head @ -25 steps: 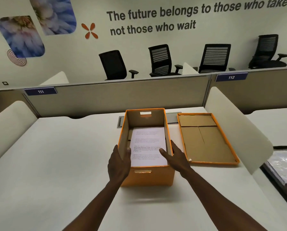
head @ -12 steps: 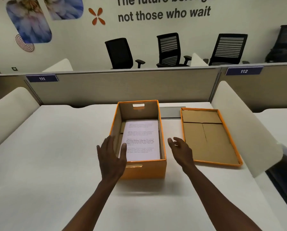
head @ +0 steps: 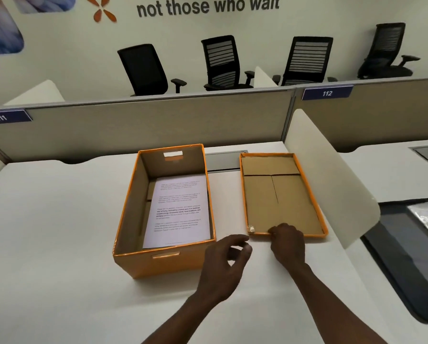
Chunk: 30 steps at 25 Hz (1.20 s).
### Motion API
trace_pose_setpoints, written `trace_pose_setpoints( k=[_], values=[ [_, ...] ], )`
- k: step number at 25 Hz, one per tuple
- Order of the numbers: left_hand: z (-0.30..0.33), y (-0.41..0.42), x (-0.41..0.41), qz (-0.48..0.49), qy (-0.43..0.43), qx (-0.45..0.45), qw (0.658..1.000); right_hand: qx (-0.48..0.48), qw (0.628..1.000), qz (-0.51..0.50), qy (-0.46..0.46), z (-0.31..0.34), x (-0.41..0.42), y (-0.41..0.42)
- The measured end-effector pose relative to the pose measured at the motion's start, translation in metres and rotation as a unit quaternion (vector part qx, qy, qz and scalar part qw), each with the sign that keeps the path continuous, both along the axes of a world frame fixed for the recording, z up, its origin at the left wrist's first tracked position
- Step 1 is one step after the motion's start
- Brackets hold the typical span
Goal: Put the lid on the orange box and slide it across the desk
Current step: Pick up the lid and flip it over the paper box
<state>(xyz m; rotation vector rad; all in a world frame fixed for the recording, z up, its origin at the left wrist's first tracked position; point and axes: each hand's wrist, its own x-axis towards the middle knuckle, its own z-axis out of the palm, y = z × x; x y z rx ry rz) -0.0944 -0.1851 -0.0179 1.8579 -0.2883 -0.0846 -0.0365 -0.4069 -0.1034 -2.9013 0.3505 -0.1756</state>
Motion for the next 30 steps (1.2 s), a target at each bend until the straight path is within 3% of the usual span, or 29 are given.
trace_pose_setpoints(
  k=[5, 10, 13, 16, 23, 26, 30],
  values=[
    [-0.029, -0.036, 0.037, 0.055, 0.283, 0.001, 0.958, 0.167, 0.978, -0.012, -0.125, 0.004, -0.024, 0.01],
    [-0.04, -0.062, 0.072, 0.091, 0.379, -0.115, 0.914, 0.296, 0.949, 0.003, -0.112, 0.021, -0.045, 0.01],
    [-0.038, -0.06, 0.07, 0.074, 0.361, -0.166, 0.915, 0.373, 0.924, -0.01, -0.088, 0.046, -0.045, 0.001],
    [-0.025, -0.061, 0.059, 0.052, 0.31, -0.185, 0.931, 0.383, 0.914, -0.025, -0.133, 0.078, -0.029, -0.002],
    [0.011, -0.073, 0.025, 0.066, 0.18, -0.137, 0.972, 0.355, 0.909, -0.051, -0.212, 0.148, 0.03, 0.017],
    [0.019, -0.072, 0.016, 0.079, 0.096, -0.089, 0.988, 0.368, 0.882, -0.058, -0.288, 0.161, 0.033, 0.028],
    [0.031, -0.069, 0.01, 0.069, 0.05, -0.082, 0.993, 0.412, 0.839, -0.064, -0.35, 0.176, 0.019, 0.038]
  ],
)
